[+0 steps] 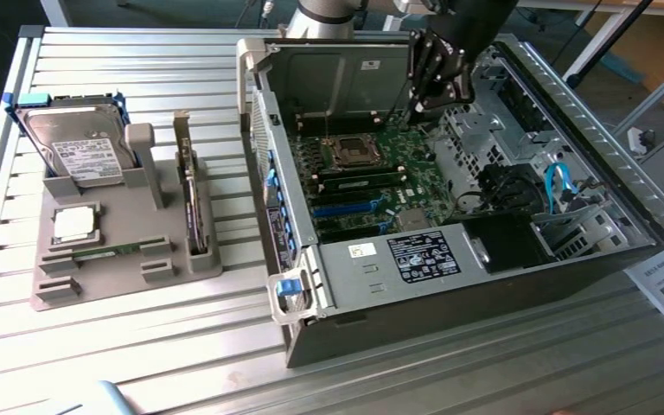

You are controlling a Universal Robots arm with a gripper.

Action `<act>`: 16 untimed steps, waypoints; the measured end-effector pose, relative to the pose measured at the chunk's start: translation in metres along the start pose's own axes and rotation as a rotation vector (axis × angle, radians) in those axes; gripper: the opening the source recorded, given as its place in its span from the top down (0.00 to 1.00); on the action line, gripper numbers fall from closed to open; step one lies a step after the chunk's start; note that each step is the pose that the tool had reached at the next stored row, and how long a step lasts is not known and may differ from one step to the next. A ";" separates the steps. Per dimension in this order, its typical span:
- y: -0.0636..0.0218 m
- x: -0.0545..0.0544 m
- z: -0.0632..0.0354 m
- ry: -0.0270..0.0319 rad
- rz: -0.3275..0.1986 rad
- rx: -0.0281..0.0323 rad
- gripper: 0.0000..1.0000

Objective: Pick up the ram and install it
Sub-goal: 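Press down the ram until it locks into place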

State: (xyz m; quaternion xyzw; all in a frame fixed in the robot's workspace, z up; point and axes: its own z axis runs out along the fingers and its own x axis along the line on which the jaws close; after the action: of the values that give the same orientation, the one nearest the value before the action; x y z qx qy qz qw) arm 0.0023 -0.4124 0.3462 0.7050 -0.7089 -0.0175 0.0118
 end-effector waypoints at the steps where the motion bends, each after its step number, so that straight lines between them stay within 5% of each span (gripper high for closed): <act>1: 0.0000 0.000 0.0000 -0.0002 0.000 0.0001 0.90; 16: 0.0000 0.000 -0.0001 -0.0011 0.026 0.0002 0.90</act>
State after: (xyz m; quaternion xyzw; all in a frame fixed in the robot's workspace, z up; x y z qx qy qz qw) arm 0.0023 -0.4124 0.3463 0.6957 -0.7180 -0.0177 0.0116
